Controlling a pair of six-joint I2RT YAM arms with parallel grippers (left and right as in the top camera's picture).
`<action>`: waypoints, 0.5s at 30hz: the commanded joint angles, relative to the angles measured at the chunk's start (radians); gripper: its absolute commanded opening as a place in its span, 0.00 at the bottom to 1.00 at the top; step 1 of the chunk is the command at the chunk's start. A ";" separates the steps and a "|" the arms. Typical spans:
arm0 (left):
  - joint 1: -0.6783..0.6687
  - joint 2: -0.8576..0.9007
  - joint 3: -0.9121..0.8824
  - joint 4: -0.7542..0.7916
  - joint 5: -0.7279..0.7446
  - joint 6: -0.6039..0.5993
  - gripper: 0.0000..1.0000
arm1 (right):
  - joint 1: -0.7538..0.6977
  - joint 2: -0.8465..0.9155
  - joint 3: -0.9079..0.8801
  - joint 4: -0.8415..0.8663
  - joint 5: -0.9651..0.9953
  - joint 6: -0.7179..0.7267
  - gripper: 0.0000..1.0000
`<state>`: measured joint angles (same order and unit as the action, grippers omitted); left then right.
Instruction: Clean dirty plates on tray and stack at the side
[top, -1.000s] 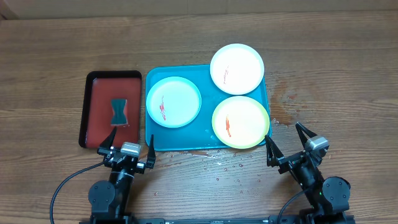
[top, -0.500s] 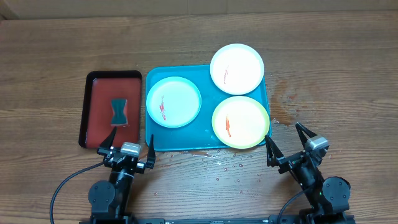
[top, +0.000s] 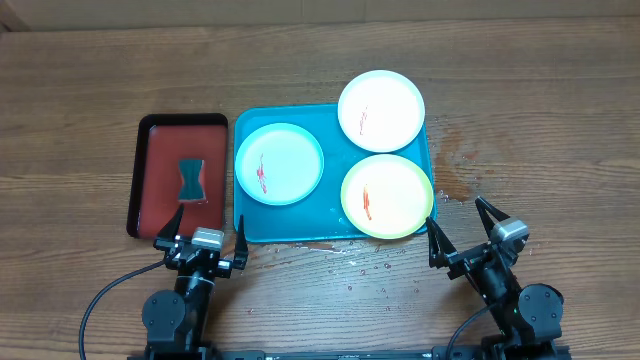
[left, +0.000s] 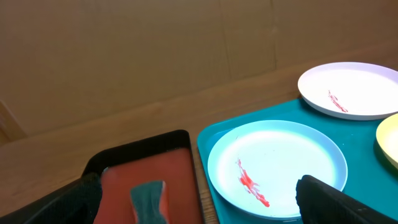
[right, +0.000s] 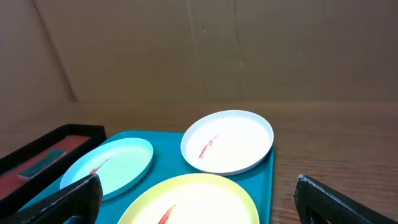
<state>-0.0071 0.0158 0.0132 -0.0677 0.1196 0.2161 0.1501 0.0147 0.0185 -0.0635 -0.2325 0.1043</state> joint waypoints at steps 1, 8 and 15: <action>-0.005 -0.011 -0.008 0.001 -0.003 -0.029 1.00 | -0.007 -0.010 -0.011 0.005 -0.005 0.000 1.00; -0.005 -0.011 -0.008 0.002 0.016 -0.158 1.00 | -0.007 -0.010 -0.010 0.003 -0.005 0.000 1.00; -0.005 -0.011 0.045 -0.011 0.020 -0.176 1.00 | -0.007 -0.010 -0.010 0.003 -0.005 0.035 1.00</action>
<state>-0.0071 0.0158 0.0139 -0.0700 0.1272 0.0750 0.1501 0.0147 0.0185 -0.0635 -0.2325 0.1127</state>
